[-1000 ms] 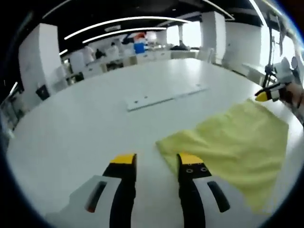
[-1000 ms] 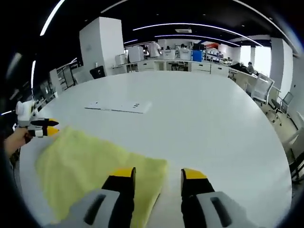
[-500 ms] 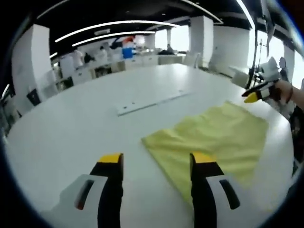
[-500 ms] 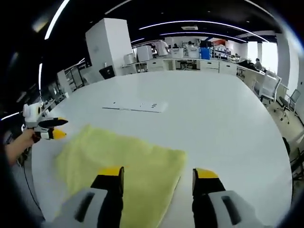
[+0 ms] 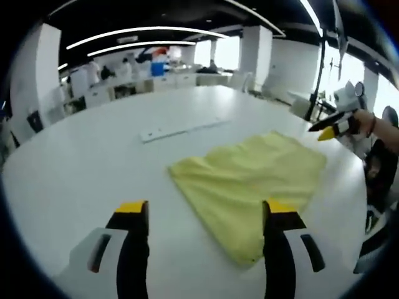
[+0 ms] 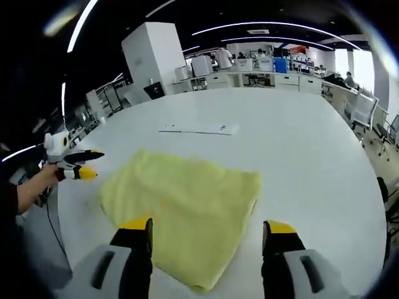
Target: Fold the garment on the visible template until the final outline fits inside the template.
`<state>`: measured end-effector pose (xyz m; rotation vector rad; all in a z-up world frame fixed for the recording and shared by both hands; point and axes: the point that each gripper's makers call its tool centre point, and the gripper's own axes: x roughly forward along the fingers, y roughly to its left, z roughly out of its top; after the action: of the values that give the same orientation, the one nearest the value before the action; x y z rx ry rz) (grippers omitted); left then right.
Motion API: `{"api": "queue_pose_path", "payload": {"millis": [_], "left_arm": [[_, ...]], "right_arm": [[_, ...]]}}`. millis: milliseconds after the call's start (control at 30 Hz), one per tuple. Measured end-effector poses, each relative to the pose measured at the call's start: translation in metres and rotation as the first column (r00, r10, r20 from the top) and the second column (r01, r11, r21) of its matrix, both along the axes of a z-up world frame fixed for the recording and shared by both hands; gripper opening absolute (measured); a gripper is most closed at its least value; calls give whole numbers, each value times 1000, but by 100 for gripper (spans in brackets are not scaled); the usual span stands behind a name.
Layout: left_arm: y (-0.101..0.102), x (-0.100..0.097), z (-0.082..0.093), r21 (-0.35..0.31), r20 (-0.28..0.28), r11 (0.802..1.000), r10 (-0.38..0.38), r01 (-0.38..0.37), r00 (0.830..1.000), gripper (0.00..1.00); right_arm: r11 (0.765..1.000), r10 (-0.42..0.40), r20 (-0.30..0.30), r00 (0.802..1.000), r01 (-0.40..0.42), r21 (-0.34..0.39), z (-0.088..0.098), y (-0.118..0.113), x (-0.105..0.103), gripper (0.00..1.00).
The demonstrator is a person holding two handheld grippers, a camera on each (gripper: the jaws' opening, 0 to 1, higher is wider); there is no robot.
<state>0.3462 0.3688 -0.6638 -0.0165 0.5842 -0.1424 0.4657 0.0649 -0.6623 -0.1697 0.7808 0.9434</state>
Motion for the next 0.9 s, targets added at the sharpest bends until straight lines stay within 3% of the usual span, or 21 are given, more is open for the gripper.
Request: {"api": "queue_pose_path", "payload": {"millis": [267,467,533,900], "left_arm": [[-8,-25,-7,8,-27,1000,-25,25,999,70],[-18,-37,-11,-44,-39,999,-13,11,999,67],[-19,-40,-13,-56,-46,998,-2,0,999,66],[-24,-60,-32,-81,-76,996,37,-43,996,46]], "right_arm": [[1000,22,4,1000,-22,-10,4,-13,-19,70],[1000,27,-29,999,-27,4,-6,-18,-41,67],[999,34,-53,998,-33,17,-10,-18,-48,64],[1000,-15,-63,998,16,19,-24,-33,-58,43]]}}
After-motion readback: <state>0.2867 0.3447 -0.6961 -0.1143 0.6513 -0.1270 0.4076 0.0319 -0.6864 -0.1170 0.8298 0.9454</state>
